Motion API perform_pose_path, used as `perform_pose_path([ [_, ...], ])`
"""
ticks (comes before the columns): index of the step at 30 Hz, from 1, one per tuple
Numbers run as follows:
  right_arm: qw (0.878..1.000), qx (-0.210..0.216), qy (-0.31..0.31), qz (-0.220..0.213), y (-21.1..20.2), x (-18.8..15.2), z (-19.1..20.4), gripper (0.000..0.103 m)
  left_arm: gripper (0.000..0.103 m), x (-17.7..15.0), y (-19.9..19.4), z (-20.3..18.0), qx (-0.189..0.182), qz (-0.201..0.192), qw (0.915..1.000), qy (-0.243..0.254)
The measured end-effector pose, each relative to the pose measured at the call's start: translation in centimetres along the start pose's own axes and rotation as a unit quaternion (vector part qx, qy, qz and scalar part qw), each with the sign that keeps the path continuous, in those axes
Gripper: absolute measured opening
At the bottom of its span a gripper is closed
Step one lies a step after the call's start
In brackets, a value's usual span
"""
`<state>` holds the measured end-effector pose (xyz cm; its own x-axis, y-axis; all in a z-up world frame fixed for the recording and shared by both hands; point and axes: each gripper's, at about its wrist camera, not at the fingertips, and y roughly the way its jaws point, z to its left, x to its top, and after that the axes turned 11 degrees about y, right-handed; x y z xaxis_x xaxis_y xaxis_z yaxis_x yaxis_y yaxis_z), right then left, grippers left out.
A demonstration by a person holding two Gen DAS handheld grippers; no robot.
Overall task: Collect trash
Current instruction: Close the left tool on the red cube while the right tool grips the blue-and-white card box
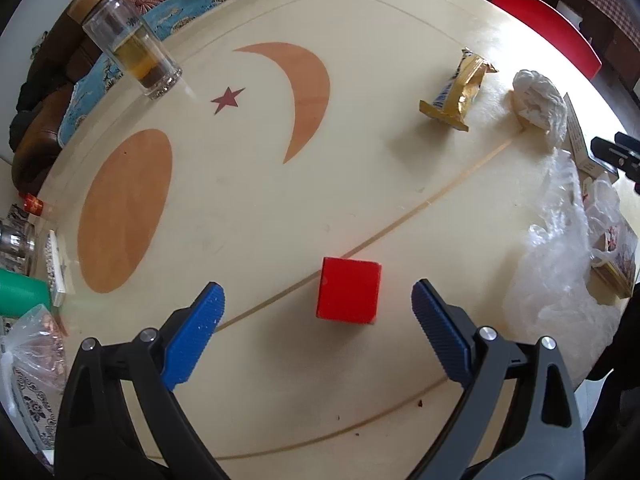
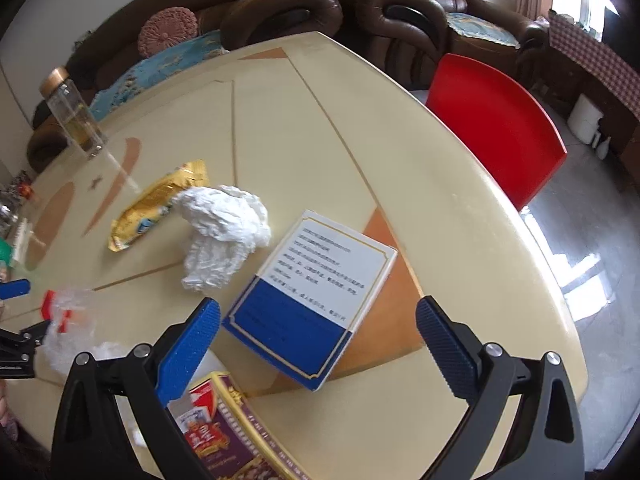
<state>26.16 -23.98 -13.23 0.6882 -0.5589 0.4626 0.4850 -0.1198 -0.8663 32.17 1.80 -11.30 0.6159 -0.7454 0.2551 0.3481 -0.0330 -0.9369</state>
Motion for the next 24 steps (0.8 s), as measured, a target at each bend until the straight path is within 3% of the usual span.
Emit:
perform_pose_path([
  [15, 1.0, -0.011, 0.002, 0.008, 1.5, -0.4, 0.6, 0.096, 0.092, 0.4, 1.6, -0.6, 0.004, 0.003, 0.9998, 0.018],
  [19, 1.0, -0.019, -0.015, -0.002, 1.5, -0.5, 0.5, 0.09, 0.091, 0.4, 1.6, -0.5, 0.0, -0.002, 0.9999, 0.015],
  [21, 0.999, -0.028, -0.024, -0.012, 1.4, -0.6, 0.6, 0.083, 0.088, 0.4, 1.6, -0.5, -0.002, -0.004, 0.9999, 0.015],
  [24, 0.999, -0.023, -0.038, -0.016, 1.5, -0.5, 0.6, 0.081, 0.08, 0.4, 1.4, -0.6, -0.012, -0.004, 0.9999, 0.01],
])
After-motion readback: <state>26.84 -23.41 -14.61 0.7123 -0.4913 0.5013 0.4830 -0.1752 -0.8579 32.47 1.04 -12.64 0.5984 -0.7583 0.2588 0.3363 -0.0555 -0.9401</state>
